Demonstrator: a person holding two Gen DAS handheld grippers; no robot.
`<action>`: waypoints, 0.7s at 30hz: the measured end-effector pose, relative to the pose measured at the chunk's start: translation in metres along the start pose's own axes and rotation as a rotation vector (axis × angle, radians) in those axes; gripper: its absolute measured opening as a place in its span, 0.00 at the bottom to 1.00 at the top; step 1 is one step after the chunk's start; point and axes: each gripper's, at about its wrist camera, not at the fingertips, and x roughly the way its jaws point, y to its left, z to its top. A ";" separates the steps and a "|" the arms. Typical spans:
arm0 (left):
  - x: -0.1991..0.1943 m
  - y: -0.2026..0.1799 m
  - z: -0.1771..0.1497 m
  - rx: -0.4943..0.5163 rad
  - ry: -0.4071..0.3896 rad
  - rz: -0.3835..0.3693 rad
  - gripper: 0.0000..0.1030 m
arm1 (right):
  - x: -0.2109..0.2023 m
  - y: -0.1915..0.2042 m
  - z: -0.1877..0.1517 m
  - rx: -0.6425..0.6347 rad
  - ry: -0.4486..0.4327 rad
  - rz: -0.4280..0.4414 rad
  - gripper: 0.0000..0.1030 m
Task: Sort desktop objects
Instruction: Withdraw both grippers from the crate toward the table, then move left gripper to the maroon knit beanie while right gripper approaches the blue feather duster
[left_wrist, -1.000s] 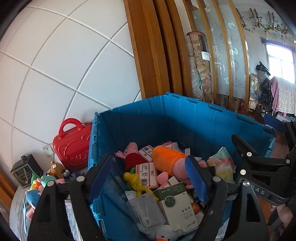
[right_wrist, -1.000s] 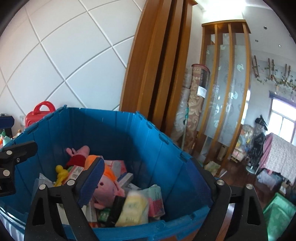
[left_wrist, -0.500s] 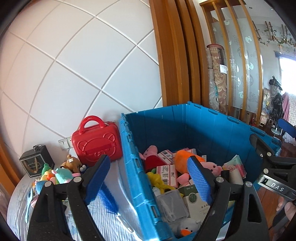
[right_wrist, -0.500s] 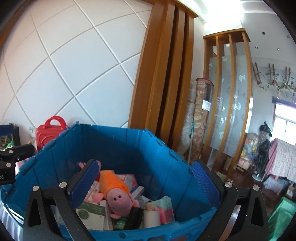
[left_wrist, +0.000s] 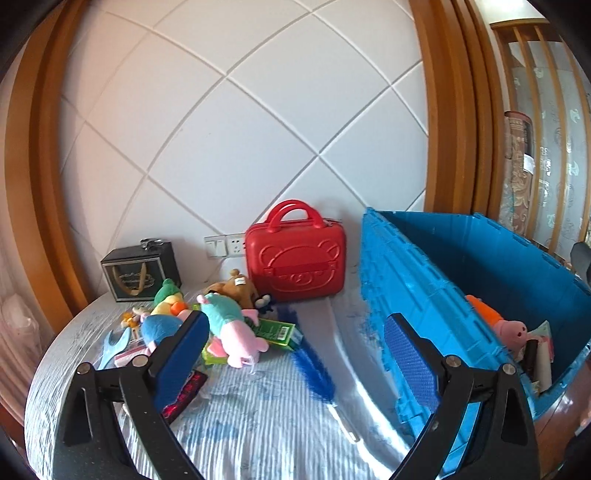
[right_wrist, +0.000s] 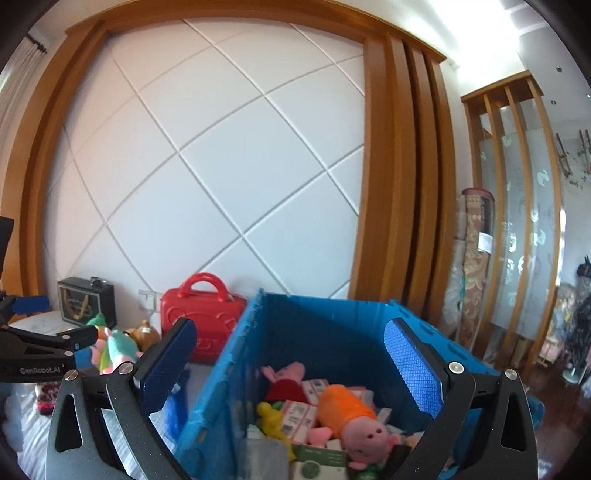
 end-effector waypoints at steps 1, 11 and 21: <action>0.002 0.012 -0.002 -0.010 0.009 0.015 0.94 | 0.000 0.010 0.002 -0.001 -0.004 0.018 1.00; 0.030 0.153 -0.045 -0.072 0.139 0.185 0.94 | 0.014 0.118 0.010 -0.042 0.023 0.172 1.00; 0.082 0.274 -0.112 -0.218 0.355 0.320 0.94 | 0.073 0.190 -0.024 -0.089 0.211 0.256 1.00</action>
